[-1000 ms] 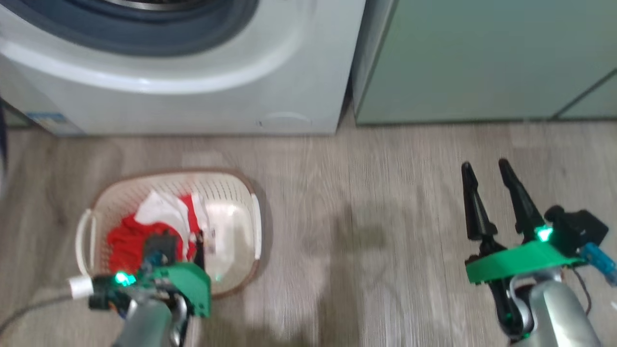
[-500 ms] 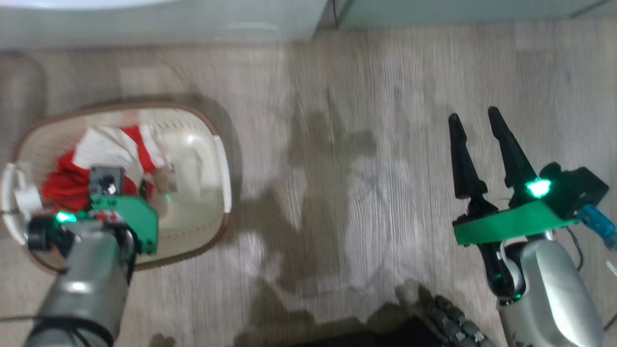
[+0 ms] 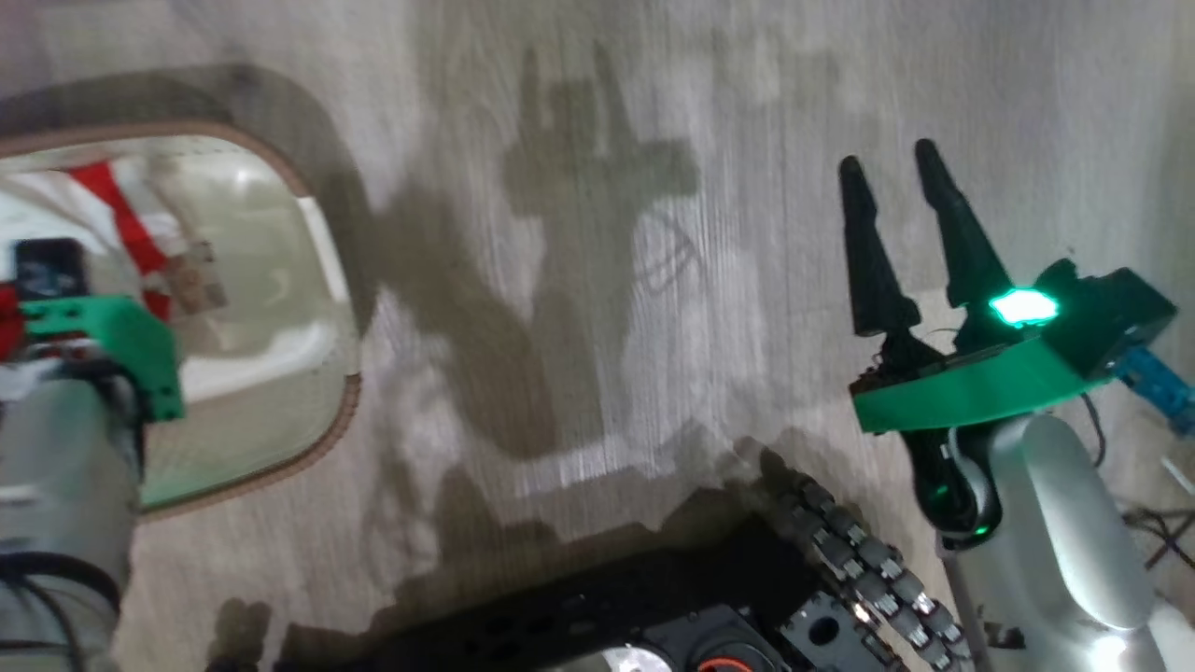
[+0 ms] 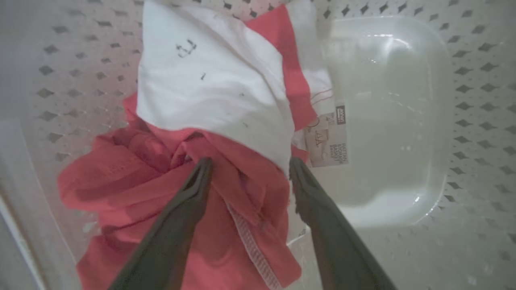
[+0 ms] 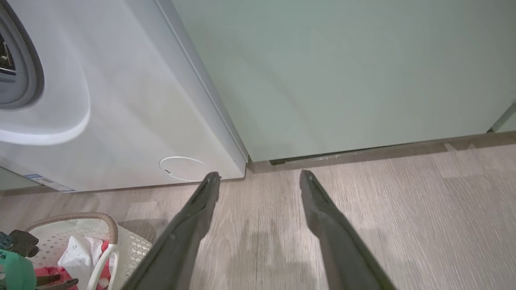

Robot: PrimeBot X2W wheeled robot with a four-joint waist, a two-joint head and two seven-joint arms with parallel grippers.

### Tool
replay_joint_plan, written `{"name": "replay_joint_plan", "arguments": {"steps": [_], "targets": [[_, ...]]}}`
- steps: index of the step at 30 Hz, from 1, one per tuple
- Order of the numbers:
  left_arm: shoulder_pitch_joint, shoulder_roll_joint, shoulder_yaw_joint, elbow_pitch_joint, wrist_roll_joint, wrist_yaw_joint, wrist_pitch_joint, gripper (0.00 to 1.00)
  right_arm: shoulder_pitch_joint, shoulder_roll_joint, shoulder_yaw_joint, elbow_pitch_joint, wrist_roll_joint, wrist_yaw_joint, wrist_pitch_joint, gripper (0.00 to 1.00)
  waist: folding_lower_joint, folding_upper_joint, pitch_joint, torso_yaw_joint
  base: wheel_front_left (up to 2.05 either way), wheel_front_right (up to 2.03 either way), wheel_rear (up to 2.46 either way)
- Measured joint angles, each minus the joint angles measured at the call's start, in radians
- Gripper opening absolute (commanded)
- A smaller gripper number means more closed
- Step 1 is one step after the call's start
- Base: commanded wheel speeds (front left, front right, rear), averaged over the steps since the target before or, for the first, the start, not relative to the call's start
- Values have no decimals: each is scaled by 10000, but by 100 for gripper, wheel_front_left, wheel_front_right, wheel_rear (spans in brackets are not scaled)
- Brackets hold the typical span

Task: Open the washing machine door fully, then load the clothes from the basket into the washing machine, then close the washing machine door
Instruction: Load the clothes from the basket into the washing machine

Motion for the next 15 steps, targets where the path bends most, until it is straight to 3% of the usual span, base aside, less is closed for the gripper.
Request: {"name": "replay_joint_plan", "arguments": {"steps": [6,13,14,15], "targets": [[-129,435,278,27,-374,215,683,100,-226,2,268,-27,311,0,0,100,-1,0,558,-450,0,0,0],[-256,757,508,40,-738,222,717,100,-373,4,474,-40,474,0,0,100,-2,0,950,-775,0,0,0],[-307,765,520,42,-746,221,769,76,-373,4,481,-40,522,0,0,100,-2,0,982,-798,0,0,0],[-337,775,533,42,-759,221,780,34,-373,4,487,-40,527,0,0,100,-1,0,1007,-813,0,0,0]]}}
